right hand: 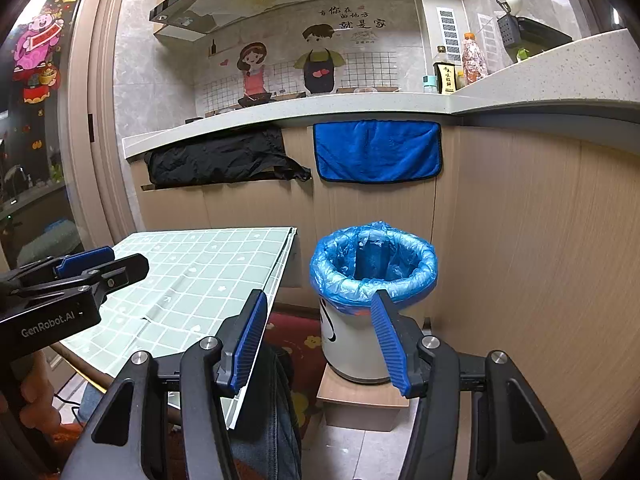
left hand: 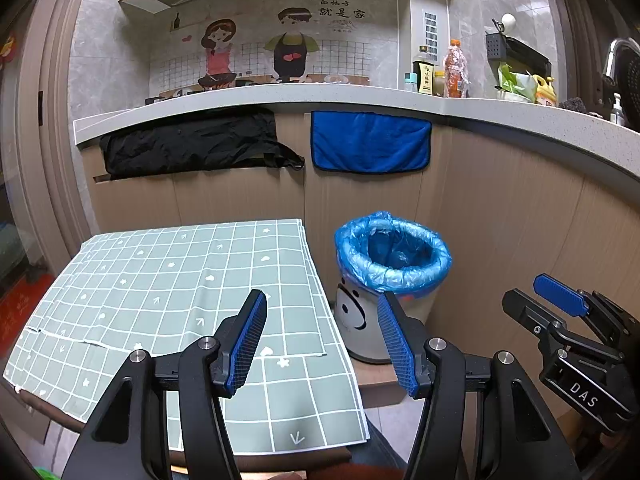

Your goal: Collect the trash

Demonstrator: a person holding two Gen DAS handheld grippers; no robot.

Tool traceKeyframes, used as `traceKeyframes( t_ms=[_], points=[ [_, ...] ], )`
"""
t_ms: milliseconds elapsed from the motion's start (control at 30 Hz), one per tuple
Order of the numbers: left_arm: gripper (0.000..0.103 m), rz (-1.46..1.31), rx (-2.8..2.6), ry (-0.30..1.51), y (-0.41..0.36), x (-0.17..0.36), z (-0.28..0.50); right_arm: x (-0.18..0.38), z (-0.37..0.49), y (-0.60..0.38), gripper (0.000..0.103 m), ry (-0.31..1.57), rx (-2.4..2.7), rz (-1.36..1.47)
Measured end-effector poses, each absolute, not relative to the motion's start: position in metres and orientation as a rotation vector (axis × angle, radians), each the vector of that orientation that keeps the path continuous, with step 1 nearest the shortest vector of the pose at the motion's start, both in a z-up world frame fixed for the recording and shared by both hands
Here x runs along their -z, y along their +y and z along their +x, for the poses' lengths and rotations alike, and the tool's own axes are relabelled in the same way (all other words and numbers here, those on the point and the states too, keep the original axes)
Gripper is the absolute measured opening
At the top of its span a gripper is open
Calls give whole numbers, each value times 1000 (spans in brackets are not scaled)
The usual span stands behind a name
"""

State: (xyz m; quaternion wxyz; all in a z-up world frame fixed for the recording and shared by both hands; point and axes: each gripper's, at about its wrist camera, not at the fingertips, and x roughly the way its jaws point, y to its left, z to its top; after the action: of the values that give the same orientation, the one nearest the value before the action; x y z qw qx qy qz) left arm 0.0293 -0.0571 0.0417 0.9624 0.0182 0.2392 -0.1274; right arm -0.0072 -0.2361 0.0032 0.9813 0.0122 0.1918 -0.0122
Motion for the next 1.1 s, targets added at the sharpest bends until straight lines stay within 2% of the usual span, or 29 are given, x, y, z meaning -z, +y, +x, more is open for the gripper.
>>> traceKeyframes(
  t_ms=[1100],
  points=[
    [58, 66, 279, 486, -57, -39, 23, -13, -12, -234, 53, 358, 31, 36]
  ],
)
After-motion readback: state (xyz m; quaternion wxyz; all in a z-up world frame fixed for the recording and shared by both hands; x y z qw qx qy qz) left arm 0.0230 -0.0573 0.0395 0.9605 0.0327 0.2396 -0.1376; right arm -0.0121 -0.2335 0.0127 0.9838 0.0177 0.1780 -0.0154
